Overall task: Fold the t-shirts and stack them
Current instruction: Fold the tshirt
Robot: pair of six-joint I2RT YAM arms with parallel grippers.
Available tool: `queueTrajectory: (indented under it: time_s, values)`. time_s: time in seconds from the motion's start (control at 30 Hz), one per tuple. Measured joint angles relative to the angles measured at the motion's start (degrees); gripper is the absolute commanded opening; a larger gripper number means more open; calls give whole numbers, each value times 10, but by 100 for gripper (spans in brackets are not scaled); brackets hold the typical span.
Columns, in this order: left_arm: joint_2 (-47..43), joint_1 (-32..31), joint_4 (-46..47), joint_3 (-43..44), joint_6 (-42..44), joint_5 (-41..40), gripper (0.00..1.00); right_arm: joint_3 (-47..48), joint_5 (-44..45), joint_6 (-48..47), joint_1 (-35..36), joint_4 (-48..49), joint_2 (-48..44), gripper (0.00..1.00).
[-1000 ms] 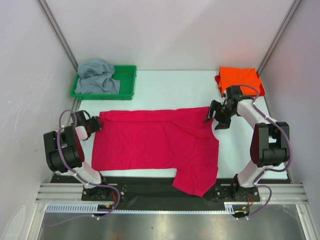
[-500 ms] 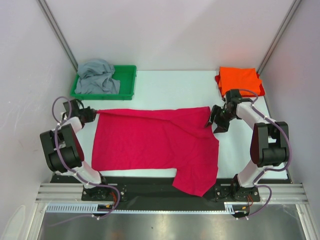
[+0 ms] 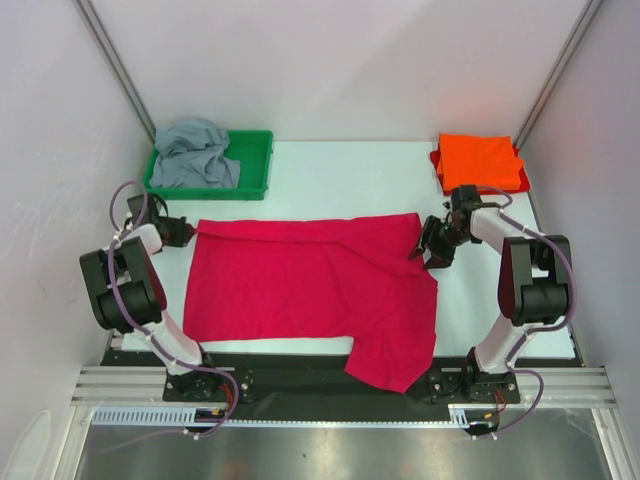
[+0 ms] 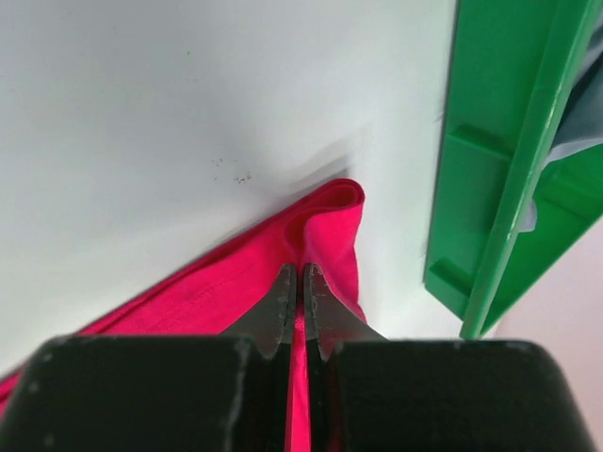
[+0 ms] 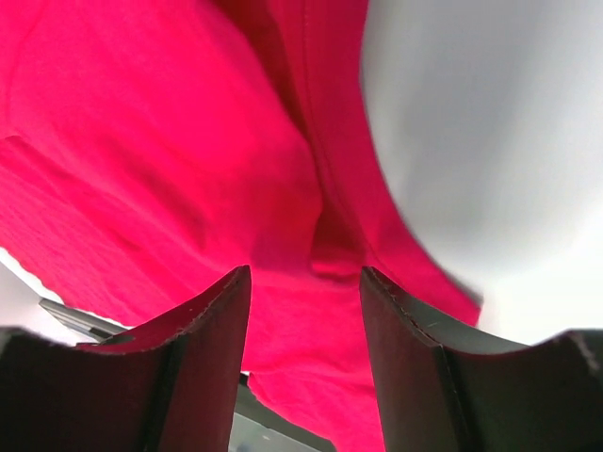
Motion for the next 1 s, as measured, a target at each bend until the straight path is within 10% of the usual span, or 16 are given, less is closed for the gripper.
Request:
queueTrajectory:
  time_s: [0.33, 0.63, 1.0]
  values:
    - [14, 0, -23, 33, 73, 5, 2, 0, -3, -3, 5, 20, 24, 46]
    - [38, -13, -54, 83, 149, 5, 2, 2, -30, 14, 15, 19, 24, 0]
    - [43, -47, -91, 129, 233, -16, 2, 96, -95, 72, -7, -33, 17, 0]
